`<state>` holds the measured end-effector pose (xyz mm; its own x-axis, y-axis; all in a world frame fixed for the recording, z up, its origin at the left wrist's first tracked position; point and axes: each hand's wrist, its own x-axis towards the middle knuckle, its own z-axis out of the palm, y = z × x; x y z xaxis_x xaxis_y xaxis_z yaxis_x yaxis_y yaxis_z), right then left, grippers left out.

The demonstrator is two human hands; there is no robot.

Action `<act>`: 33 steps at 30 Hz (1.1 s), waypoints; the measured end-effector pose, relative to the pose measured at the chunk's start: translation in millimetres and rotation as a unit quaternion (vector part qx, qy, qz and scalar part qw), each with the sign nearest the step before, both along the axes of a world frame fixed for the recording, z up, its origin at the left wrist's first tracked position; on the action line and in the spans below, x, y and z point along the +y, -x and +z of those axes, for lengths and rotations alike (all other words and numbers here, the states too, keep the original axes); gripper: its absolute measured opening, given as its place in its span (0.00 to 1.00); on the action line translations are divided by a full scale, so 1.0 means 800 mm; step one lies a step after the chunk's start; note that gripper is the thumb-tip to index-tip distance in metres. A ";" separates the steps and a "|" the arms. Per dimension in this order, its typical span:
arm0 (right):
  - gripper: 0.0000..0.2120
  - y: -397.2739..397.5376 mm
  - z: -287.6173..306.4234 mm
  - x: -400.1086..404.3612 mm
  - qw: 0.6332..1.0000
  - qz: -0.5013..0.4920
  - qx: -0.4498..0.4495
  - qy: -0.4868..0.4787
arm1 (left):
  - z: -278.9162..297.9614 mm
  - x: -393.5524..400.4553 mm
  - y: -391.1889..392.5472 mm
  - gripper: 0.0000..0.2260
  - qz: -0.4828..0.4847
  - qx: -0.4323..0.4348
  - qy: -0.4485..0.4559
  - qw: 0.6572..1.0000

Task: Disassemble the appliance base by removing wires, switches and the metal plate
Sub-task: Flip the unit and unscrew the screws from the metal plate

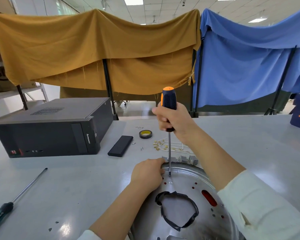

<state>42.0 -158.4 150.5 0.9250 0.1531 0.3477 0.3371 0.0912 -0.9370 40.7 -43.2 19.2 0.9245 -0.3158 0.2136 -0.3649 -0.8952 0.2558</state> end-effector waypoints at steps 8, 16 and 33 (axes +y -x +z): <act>0.10 0.005 -0.008 0.002 0.992 -0.120 -0.022 -0.032 | 0.001 0.000 0.000 0.11 -0.002 0.002 -0.001 1.000; 0.07 -0.004 -0.010 -0.007 0.991 -0.132 -0.016 0.002 | 0.000 0.000 0.001 0.09 -0.002 0.006 -0.004 1.000; 0.11 0.007 -0.016 0.013 0.961 -0.259 -0.082 0.049 | -0.002 0.001 -0.002 0.10 -0.002 -0.001 0.006 1.000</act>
<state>36.3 -148.3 137.9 0.8201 -0.2745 0.5020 0.4563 -0.2155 -0.8633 42.2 -42.5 17.5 0.9229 -0.3172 0.2184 -0.3690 -0.8908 0.2653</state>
